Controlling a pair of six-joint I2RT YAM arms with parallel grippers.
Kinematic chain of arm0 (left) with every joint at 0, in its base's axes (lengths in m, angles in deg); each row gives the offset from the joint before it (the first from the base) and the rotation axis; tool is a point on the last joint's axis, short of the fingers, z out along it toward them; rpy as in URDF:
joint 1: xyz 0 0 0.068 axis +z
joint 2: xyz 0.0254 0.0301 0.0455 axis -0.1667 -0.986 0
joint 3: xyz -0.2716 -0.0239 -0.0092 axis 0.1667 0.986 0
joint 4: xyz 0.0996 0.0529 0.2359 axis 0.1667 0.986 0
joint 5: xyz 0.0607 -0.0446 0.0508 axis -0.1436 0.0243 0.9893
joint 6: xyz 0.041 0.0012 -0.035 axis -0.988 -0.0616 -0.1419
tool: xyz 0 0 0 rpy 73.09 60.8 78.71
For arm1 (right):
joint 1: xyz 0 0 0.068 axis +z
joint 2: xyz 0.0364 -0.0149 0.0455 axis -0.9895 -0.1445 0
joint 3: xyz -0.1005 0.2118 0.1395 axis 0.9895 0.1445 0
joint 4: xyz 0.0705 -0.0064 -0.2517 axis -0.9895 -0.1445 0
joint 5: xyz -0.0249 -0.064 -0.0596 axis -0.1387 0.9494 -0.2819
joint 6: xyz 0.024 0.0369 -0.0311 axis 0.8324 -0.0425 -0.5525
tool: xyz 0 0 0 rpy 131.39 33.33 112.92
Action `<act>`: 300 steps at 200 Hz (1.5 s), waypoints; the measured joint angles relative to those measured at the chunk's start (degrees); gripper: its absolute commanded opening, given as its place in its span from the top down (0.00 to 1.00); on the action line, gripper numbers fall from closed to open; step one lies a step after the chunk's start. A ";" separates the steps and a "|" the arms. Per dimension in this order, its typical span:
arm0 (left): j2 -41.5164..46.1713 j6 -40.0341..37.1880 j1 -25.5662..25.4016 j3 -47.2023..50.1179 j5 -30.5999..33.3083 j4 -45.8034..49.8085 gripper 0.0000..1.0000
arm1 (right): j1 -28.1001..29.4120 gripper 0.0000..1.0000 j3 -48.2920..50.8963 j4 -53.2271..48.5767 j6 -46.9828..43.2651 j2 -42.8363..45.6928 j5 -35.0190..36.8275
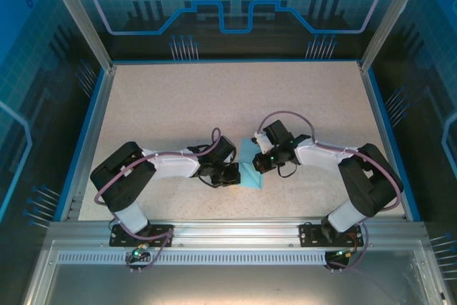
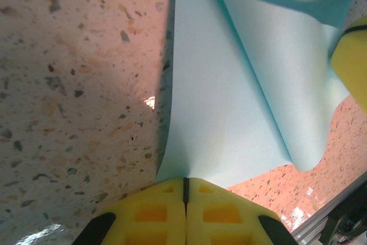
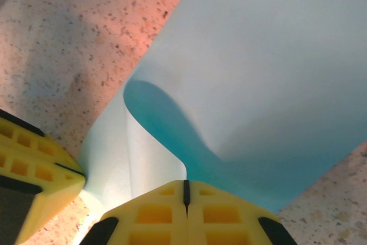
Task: Fold a paper plane with a square sheet of paper (pick it up from the middle)
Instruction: Fold the triangle a second time at the center of the table.
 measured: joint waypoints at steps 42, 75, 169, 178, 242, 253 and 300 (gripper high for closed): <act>-0.02 -0.15 -0.04 -0.15 0.09 0.24 0.92 | -0.31 0.97 0.00 -0.28 -0.50 -2.01 0.28; -0.04 -0.15 -0.11 -0.22 0.13 0.39 0.92 | -0.42 0.97 0.00 -0.15 -0.48 -2.16 0.46; -0.15 -0.20 -0.11 -0.57 0.31 1.03 0.92 | -1.27 0.96 0.00 -0.07 -0.55 -2.16 1.49; -0.22 -0.20 -0.11 -0.61 0.31 1.03 0.92 | -1.29 0.96 0.00 -0.07 -0.61 -2.16 1.29; -0.22 -0.22 -0.11 -0.63 0.31 1.07 0.91 | -1.36 0.95 0.00 0.39 -1.57 -2.16 0.76; -0.22 -0.26 -0.11 -0.66 0.31 1.09 0.92 | -1.44 0.95 0.00 0.39 -1.68 -2.16 0.66; -0.39 -1.25 -0.17 -1.07 0.31 1.68 0.92 | -1.57 0.95 0.00 0.39 -1.81 -2.16 0.44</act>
